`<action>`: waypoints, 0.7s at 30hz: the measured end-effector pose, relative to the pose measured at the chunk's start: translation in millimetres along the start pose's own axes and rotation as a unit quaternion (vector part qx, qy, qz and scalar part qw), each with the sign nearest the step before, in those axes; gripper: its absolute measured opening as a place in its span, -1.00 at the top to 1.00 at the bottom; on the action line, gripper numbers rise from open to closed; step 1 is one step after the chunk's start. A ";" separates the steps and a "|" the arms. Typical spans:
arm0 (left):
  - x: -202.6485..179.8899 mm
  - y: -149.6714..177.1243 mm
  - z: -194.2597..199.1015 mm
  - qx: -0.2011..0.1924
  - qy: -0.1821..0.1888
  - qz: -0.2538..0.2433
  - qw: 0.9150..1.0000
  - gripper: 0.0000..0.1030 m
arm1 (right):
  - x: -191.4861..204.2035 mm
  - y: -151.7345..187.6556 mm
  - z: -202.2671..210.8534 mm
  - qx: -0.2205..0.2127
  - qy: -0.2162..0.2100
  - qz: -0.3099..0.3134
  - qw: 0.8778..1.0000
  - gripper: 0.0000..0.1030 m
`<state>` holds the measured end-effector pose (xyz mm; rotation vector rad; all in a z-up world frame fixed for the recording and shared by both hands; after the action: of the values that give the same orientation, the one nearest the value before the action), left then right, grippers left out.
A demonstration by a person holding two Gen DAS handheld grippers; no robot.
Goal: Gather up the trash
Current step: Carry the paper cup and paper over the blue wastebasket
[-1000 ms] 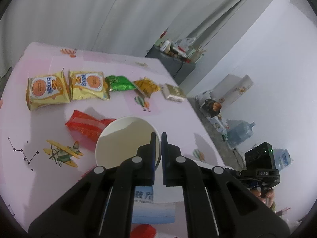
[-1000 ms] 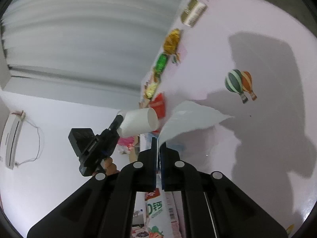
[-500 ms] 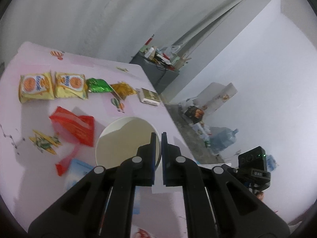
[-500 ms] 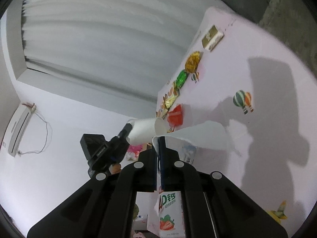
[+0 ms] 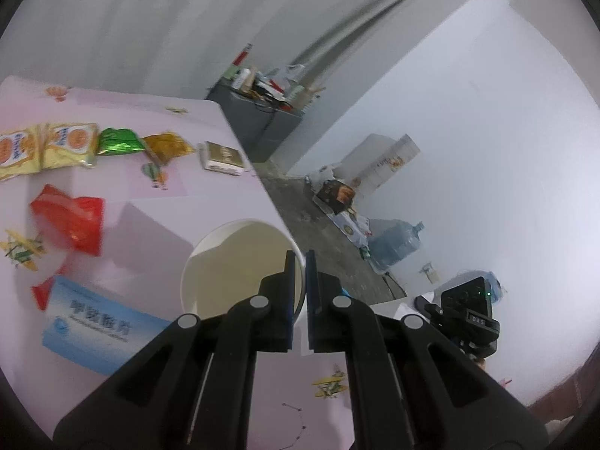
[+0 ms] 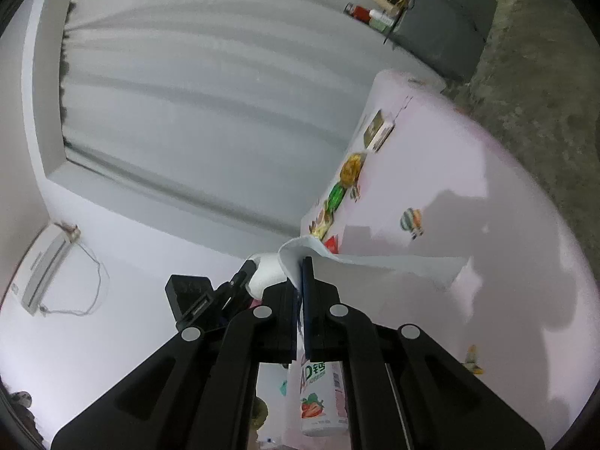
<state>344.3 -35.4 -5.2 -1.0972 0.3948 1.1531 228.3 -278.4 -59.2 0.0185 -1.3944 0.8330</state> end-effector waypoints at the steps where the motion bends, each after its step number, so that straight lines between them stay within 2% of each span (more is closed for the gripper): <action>1: -5.0 1.7 -3.7 0.003 0.001 -0.003 1.000 0.94 | -3.2 -1.5 4.9 -0.007 -0.002 -0.004 1.000 0.95; 10: -51.2 19.0 -53.2 0.040 0.007 -0.030 0.999 0.94 | -25.2 -16.5 59.1 -0.066 -0.010 -0.021 0.998 0.95; 21: -109.4 55.5 -140.9 0.104 0.020 -0.069 0.992 0.94 | -75.5 -28.5 137.1 -0.144 0.001 -0.055 0.988 0.95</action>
<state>288.0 -213.3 -15.7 -0.9509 0.4519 0.9470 130.5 -402.1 -80.9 -0.1267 -1.4859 0.5342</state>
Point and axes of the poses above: each gripper's, at about its wrist camera, not at the fingertips, and z roughly against the way its jaws point, x to its left, y to its underside, the point moved 7 cm from there along -z, roughly the way its jaws point, and after that the axes turned 10 degrees about z, right-handed, at the moved point
